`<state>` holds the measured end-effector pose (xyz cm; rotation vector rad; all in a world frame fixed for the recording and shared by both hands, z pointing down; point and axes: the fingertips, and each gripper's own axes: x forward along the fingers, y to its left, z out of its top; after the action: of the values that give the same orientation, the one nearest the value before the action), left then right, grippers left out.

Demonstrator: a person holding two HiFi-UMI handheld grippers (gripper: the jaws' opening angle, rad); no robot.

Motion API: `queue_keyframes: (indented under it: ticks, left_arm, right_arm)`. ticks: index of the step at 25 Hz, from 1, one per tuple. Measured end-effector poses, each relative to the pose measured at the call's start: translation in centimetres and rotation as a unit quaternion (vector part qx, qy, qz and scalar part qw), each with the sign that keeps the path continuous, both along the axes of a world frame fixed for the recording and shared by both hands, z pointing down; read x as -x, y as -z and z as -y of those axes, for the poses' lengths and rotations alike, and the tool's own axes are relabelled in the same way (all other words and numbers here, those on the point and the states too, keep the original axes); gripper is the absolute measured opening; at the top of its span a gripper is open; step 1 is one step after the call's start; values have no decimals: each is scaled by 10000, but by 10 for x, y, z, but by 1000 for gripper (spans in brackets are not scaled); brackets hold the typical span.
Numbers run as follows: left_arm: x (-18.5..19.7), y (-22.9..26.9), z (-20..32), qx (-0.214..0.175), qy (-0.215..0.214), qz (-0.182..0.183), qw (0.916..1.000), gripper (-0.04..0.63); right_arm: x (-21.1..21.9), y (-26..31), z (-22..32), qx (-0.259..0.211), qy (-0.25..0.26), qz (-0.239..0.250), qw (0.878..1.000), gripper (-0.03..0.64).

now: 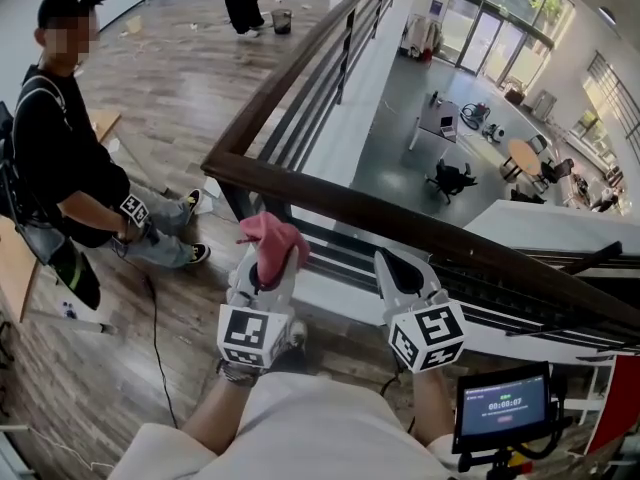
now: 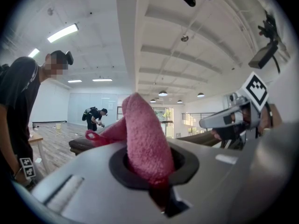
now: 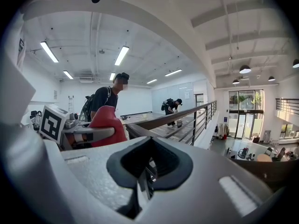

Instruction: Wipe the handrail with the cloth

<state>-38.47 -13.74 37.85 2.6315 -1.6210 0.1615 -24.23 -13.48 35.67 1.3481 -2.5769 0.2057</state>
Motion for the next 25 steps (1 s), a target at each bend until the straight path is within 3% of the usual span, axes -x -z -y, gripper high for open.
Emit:
queue_keyframes:
  ticks: [20,25]
  left_arm:
    - [31,10,42,-69,248,-32,9997,41]
    - [32,22,49,-154,137,95,9997,41]
  right_arm:
    - [6,2,30,39,-173,-12,9998,3]
    - [6,7,35,28,-259,34,9997,3]
